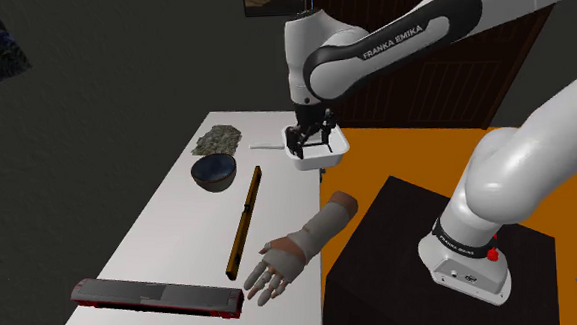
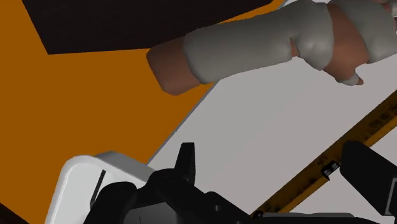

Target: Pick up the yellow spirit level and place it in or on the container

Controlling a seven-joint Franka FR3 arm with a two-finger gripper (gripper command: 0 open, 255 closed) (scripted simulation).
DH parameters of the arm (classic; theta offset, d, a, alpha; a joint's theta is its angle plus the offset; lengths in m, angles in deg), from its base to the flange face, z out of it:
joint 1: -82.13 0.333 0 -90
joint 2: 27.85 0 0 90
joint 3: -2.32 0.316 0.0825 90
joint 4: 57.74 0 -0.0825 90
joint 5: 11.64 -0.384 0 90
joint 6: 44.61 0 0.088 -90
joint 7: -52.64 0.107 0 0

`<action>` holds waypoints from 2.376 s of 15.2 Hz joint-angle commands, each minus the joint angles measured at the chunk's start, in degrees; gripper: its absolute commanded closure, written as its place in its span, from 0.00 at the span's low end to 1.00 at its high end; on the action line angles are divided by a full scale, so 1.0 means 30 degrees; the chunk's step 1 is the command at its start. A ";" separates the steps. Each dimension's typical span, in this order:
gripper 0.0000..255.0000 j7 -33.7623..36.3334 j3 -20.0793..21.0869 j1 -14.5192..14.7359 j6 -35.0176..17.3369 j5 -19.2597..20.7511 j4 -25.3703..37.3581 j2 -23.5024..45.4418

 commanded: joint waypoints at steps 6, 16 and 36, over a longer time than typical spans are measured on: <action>0.00 0.4854 0.1252 -0.0288 -0.2948 0.0410 0.1881 0.5371; 0.00 1.1092 0.0985 0.0477 -0.5233 0.1949 0.6905 1.3371; 0.00 1.5856 -0.0783 0.2166 -0.6249 0.1710 1.6690 2.4315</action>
